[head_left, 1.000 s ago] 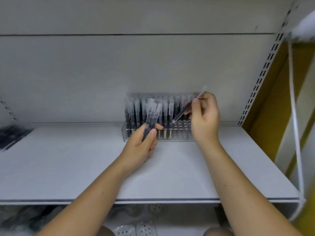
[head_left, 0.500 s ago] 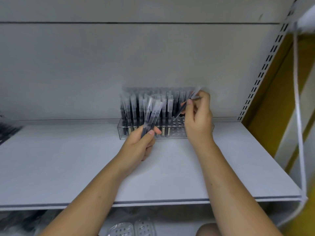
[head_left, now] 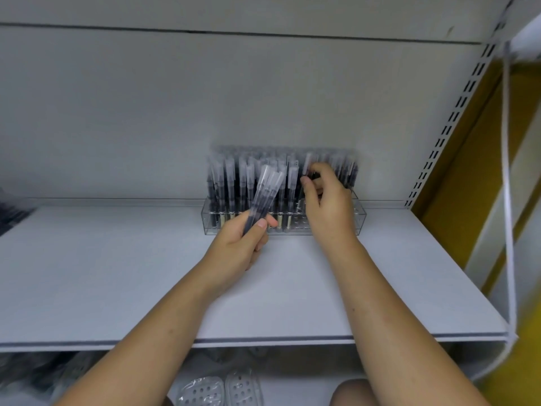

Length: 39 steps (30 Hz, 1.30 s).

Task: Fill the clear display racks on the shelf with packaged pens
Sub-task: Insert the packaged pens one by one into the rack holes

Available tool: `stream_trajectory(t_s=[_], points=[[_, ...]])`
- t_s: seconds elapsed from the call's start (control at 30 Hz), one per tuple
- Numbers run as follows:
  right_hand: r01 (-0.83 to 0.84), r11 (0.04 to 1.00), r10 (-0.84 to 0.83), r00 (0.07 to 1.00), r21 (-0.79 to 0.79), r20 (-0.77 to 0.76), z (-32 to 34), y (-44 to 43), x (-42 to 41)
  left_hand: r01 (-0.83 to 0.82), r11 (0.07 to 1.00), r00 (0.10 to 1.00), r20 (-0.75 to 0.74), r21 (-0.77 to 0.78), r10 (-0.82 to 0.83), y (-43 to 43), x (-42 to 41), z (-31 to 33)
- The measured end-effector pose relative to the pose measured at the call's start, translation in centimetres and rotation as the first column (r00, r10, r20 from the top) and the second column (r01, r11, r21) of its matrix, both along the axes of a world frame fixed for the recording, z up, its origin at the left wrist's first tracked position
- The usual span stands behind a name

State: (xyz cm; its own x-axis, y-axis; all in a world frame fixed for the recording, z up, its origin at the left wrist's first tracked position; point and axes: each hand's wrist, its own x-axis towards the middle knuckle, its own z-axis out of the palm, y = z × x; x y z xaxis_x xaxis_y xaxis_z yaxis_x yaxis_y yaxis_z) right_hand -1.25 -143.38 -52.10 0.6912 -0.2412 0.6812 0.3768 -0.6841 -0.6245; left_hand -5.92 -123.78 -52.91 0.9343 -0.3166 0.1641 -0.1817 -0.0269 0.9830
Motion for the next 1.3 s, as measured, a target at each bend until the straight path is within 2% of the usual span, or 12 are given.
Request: stream_trajectory(t_s=[0.17, 0.37, 0.5, 0.6, 0.7, 0.8, 0.97, 1.17, 1.3], points=[[0.018, 1.000, -0.018, 1.000, -0.008, -0.001, -0.2, 0.0, 0.2, 0.007, 1.000, 1.000, 0.014, 0.006, -0.007, 0.0, 0.0, 0.0], [0.076, 0.985, -0.083, 0.996, -0.152, -0.044, -0.3, 0.0, 0.2, 0.014, 1.000, 0.999, 0.038, 0.021, -0.015, 0.0, 0.0, 0.0], [0.078, 0.991, -0.086, 0.993, -0.112, -0.075, -0.3, 0.0, -0.2, 0.006, 1.000, 0.999, 0.045, 0.029, -0.007, 0.1, 0.0, -0.2], [0.066, 0.998, -0.066, 0.997, 0.009, 0.037, 0.3, 0.2, -0.8, 0.002, 1.000, 0.999, 0.040, 0.030, -0.003, 0.2, 0.1, -0.3], [-0.059, 0.991, 0.042, 0.990, 0.122, 0.136, 0.8, 0.4, -1.7, 0.012, 1.000, 1.000, 0.026, 0.013, -0.013, 0.2, 0.2, -0.4], [-0.256, 0.938, 0.254, 0.966, 0.232, 0.040, 1.1, 1.0, -2.7, 0.020, 1.000, 1.000, 0.021, -0.002, -0.020, 0.2, 0.2, -0.5], [-0.413, 0.838, 0.471, 0.878, 0.357, -0.089, 1.5, 1.5, -3.7, 0.017, 1.000, 1.000, 0.012, -0.022, -0.017, 0.2, 0.4, -0.6], [-0.507, 0.786, 0.590, 0.785, 0.353, -0.187, 1.6, 1.8, -4.2, 0.010, 1.000, 1.000, 0.025, 0.003, -0.010, 0.2, 0.5, -0.8], [-0.509, 0.785, 0.591, 0.787, 0.353, -0.179, 1.5, 1.7, -4.2, 0.010, 1.000, 0.999, 0.042, 0.028, -0.011, 0.3, 0.6, -0.8]])
